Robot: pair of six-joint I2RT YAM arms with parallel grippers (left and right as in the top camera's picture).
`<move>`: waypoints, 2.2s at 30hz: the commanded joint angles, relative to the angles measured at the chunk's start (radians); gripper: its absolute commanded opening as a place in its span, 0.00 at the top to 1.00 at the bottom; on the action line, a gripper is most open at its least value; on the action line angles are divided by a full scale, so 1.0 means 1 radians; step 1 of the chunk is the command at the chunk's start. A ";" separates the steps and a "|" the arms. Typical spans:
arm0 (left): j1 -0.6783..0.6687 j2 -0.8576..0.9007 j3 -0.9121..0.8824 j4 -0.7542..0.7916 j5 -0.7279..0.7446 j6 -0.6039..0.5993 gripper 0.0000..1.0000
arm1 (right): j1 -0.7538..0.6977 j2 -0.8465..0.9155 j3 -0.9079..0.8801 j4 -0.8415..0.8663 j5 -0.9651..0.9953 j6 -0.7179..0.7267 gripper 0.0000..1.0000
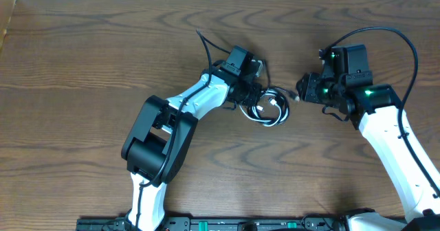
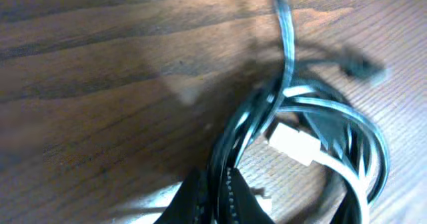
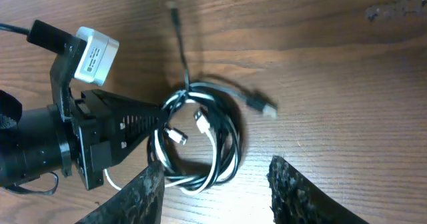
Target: Untangle cables
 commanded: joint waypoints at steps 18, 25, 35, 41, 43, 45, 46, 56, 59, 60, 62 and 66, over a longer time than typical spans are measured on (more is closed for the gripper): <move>0.111 -0.301 0.026 0.002 0.528 -0.020 0.93 | -0.002 0.006 0.014 0.146 -0.121 -0.013 0.49; 0.132 -0.335 0.026 0.006 0.693 -0.064 0.93 | -0.002 0.017 0.014 0.267 -0.174 -0.012 0.47; 0.151 -0.335 0.026 0.125 0.850 -0.178 0.92 | -0.002 0.086 0.014 0.303 -0.170 0.059 0.48; 0.163 -0.335 0.026 0.291 0.833 -0.329 0.92 | 0.003 0.119 0.014 0.276 -0.163 0.047 0.99; 0.168 -0.335 0.026 0.334 0.810 -0.379 0.93 | 0.005 0.119 0.014 0.277 -0.178 0.040 0.99; 0.171 -0.335 0.026 0.367 0.790 -0.422 0.93 | 0.004 0.119 0.014 0.277 -0.220 0.038 0.99; 0.171 -0.335 0.026 0.373 0.781 -0.431 0.92 | 0.004 0.119 0.014 0.277 -0.246 0.024 0.99; 0.174 -0.335 0.026 0.381 0.677 -0.435 0.93 | 0.000 0.054 0.014 0.235 -0.450 -0.032 0.99; 0.176 -0.335 0.026 0.381 0.619 -0.470 0.93 | -0.025 -0.012 0.014 0.187 -0.450 -0.057 0.99; 0.176 -0.335 0.026 0.381 0.606 -0.476 0.93 | -0.037 -0.035 0.014 0.176 -0.450 -0.058 0.99; 0.176 -0.335 0.026 0.381 0.604 -0.476 0.93 | -0.059 -0.084 0.014 0.163 -0.450 -0.058 0.99; 0.176 -0.335 0.026 0.385 0.603 -0.510 0.93 | -0.072 -0.150 0.014 0.160 -0.450 -0.056 0.99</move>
